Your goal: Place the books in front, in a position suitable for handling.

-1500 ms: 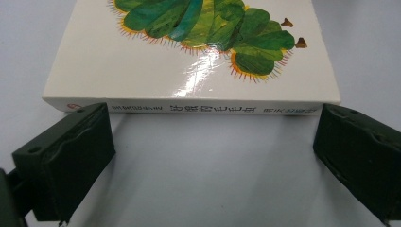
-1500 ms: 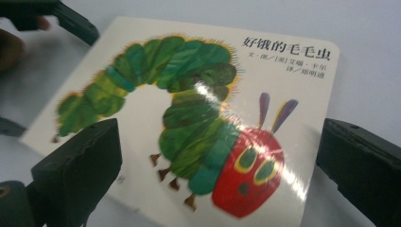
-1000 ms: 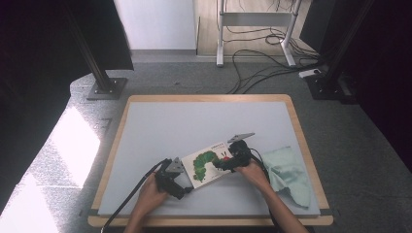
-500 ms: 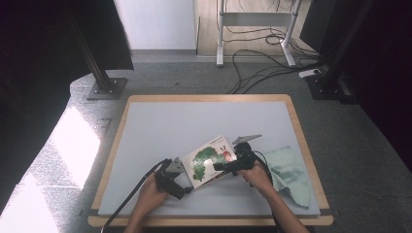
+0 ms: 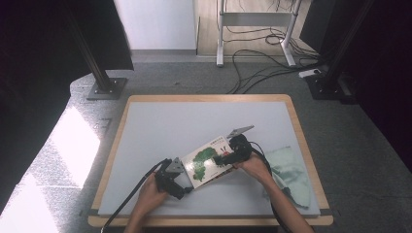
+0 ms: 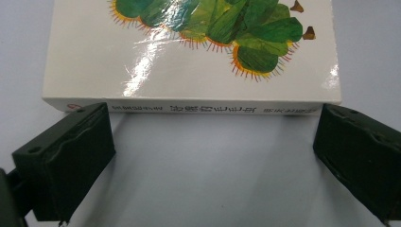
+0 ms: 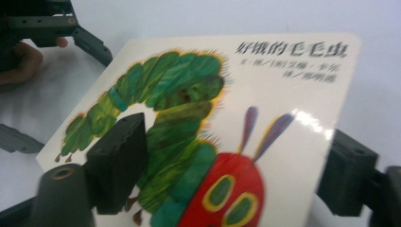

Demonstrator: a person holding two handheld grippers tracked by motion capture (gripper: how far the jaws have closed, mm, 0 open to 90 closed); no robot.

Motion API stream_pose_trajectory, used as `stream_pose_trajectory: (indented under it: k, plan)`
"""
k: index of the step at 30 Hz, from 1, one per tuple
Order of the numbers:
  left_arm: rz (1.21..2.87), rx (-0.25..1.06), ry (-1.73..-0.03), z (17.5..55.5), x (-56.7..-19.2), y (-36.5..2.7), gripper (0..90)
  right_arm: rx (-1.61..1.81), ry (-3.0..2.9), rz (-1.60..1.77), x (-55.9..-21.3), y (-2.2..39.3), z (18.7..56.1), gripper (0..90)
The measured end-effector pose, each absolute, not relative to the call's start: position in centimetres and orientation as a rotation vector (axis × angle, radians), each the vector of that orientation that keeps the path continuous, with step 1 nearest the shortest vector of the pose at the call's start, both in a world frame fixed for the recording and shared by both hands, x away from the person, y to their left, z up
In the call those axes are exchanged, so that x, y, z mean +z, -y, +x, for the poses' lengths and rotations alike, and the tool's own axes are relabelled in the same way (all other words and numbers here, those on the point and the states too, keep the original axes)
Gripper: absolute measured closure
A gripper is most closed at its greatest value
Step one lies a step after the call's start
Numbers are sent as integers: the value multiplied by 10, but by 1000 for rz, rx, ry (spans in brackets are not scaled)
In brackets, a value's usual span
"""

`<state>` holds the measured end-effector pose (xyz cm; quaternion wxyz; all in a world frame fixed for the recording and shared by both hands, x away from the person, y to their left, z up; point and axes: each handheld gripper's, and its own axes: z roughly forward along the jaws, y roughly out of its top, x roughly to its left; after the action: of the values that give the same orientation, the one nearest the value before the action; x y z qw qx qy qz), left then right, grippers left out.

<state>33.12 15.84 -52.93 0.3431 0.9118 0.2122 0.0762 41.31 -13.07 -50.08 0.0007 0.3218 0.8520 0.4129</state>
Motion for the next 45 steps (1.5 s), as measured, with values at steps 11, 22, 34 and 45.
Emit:
stream_pose_trajectory:
  k: [11, 22, 34, 45]
  plan:
    - [2370, 195, -552, 331, -529, -159, 0, 1404, -2636, 1004, -496, 145, 422, 508]
    - [2370, 194, -552, 332, -529, -159, 0, 1511, -2625, 910, -483, 152, 415, 624]
    - [2369, 195, -553, 332, -529, -159, 0, 1604, -2596, 774, -476, 159, 403, 700]
    - [2329, 130, -591, 335, -527, -161, 0, 1645, -2588, 651, -473, 170, 392, 719]
